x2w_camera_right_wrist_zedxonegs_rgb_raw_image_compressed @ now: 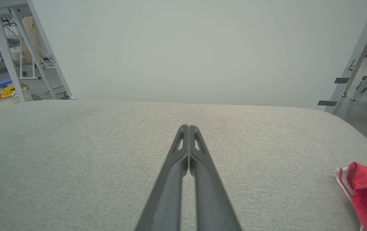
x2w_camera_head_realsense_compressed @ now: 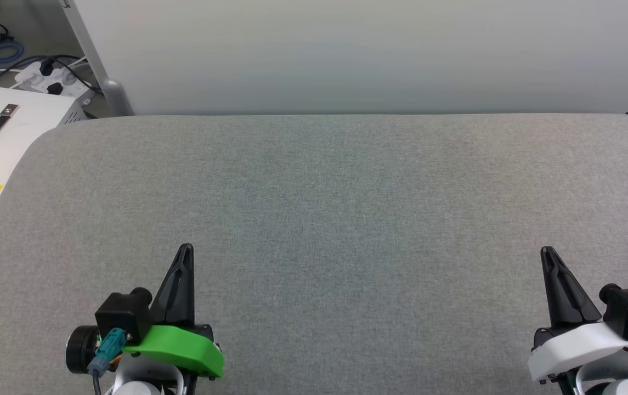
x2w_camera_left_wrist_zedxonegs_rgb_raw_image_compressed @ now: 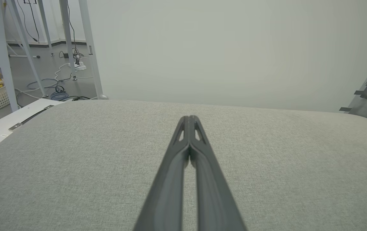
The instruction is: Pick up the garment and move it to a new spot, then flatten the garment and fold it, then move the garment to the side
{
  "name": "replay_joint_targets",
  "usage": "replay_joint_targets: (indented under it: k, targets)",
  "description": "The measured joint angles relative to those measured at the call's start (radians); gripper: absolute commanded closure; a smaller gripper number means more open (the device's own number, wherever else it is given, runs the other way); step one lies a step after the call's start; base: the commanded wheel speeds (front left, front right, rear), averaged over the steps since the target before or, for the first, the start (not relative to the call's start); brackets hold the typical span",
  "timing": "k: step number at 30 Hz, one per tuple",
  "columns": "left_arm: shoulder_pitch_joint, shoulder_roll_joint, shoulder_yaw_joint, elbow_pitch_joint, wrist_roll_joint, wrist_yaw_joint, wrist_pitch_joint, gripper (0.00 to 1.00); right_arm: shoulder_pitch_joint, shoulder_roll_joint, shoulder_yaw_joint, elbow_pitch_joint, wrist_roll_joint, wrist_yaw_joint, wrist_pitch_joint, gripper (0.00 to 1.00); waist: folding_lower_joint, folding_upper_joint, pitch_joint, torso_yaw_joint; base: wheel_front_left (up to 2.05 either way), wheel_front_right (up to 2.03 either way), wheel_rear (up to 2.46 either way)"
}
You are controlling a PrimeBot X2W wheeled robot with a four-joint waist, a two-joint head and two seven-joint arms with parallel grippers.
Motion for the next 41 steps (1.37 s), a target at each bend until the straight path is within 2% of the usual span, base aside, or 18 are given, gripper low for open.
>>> replay_joint_targets:
  k: [41]
  targets:
    - [0.0, -0.001, 0.012, -0.025, 0.077, 0.042, 0.085, 1.0, -0.005, 0.027, 0.01, -0.004, -0.07, 0.0, 0.065, 1.0, 0.0, 0.0, -0.013, -0.005, 0.0, 0.0, 0.0]
